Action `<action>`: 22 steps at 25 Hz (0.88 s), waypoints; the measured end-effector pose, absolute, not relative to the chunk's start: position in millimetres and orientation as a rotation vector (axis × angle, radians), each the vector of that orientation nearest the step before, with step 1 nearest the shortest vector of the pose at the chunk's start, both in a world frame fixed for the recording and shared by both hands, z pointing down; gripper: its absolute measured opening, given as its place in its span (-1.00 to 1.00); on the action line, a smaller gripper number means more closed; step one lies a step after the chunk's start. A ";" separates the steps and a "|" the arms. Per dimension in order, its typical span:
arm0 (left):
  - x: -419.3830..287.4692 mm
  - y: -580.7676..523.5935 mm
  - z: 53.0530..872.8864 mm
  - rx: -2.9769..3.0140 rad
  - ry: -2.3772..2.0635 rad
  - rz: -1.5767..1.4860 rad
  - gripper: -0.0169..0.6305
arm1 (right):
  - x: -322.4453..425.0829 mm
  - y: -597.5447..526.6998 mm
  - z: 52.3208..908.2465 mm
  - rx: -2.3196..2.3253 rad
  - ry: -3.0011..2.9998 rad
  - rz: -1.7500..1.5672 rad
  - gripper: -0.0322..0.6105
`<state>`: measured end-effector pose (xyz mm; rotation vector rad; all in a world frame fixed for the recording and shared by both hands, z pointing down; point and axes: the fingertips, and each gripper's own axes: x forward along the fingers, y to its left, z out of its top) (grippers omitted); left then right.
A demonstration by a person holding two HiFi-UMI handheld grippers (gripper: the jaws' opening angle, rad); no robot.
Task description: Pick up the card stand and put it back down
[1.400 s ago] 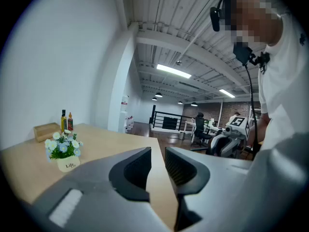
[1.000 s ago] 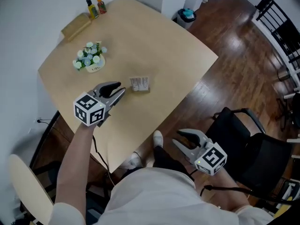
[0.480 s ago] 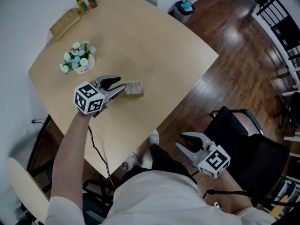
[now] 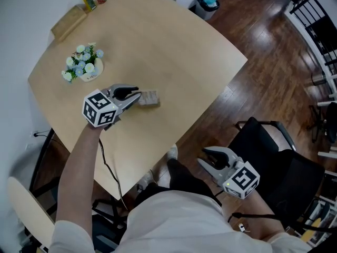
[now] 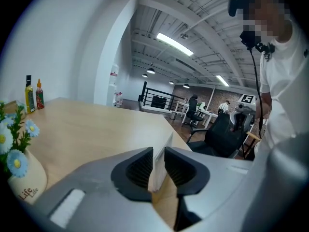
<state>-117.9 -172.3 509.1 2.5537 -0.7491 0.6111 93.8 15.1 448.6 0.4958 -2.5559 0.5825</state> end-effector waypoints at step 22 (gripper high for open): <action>-111.9 -165.6 479.5 2.609 -0.758 0.566 -0.89 | 90.5 26.8 450.4 0.485 -2.567 0.584 -0.55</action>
